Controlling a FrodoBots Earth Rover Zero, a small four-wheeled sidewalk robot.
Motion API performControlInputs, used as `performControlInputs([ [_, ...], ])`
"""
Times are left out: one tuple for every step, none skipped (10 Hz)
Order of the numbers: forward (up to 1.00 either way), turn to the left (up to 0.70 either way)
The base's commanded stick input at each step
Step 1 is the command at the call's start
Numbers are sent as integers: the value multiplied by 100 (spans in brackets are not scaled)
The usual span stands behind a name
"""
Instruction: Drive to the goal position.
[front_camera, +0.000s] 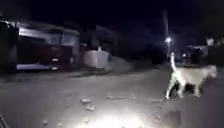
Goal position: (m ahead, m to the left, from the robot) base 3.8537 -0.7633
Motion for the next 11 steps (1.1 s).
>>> performControlInputs([
  [100,-40],
  [100,-40],
  [100,-40],
  [100,-40],
  [100,-40],
  [100,-40],
  [100,-40],
  [100,-40],
  [100,-5],
  [100,5],
  [100,5],
])
